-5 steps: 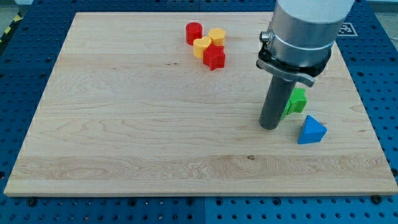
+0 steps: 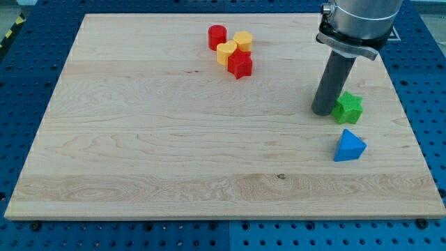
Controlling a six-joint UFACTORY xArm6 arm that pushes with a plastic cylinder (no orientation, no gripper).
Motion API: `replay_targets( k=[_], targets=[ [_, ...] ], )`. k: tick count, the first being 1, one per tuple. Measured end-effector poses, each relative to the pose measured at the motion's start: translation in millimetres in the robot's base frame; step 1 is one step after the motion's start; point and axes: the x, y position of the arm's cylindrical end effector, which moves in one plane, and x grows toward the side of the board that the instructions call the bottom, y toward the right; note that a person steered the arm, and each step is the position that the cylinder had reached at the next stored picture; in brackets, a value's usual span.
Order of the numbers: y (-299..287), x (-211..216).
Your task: Place the green circle parallel to red star
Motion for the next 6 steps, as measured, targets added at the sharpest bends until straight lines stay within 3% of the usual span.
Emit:
replay_targets(
  k=[6],
  targets=[
    [41.9,-84.7]
  ],
)
